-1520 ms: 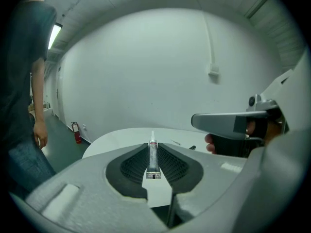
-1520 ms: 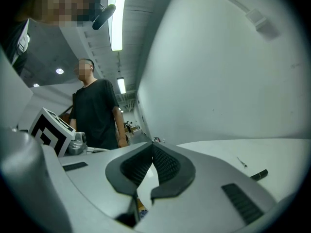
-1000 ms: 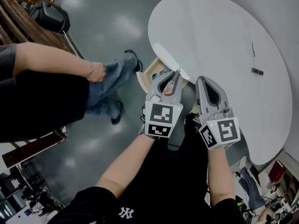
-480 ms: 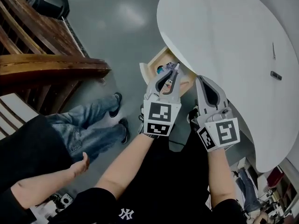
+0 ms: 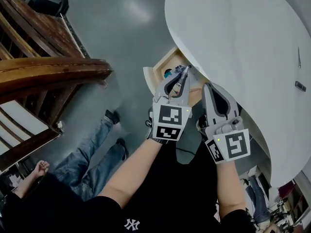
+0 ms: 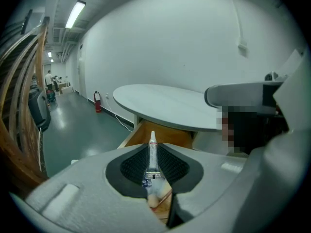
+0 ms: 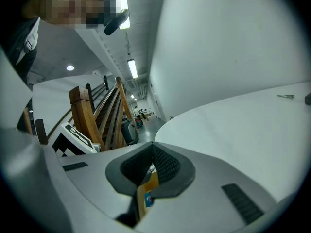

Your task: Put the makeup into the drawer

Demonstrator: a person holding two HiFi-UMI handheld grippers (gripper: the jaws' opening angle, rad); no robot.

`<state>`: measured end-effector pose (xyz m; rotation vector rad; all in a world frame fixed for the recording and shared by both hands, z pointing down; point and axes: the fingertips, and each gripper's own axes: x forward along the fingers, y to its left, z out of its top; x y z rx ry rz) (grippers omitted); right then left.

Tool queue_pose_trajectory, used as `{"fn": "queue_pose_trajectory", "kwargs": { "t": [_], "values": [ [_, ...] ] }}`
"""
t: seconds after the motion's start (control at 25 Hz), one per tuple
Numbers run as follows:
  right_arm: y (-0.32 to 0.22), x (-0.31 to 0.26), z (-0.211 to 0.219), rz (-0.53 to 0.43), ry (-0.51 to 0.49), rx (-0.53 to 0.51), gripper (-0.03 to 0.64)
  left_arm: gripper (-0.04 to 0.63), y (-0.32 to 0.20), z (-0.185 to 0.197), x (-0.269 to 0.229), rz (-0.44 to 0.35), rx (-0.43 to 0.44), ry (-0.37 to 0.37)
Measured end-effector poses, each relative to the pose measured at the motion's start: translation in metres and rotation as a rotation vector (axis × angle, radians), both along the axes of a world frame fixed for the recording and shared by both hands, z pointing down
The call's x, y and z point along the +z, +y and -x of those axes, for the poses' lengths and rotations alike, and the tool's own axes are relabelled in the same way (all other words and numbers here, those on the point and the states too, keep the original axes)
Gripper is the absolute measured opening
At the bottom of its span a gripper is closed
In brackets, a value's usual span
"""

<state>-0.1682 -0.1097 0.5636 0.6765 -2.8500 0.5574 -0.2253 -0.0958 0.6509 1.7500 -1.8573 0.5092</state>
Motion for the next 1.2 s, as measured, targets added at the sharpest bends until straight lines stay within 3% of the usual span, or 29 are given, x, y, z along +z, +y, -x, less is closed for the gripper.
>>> {"fn": "queue_pose_trajectory", "kwargs": {
  "t": [0.24,0.76,1.2],
  "values": [
    [-0.006,0.016,0.004,0.004,-0.006,0.008,0.015,0.067,-0.011,0.004,0.024,0.022,0.012,0.003],
    [-0.012,0.018,0.008,0.006,-0.014,0.005,0.015,0.067,-0.02,0.009,0.03,0.029,0.005,0.01],
    [-0.009,-0.026,0.012,0.018,0.005,0.006,0.015,0.031,-0.014,0.018,-0.046,-0.04,-0.021,0.025]
  ]
}}
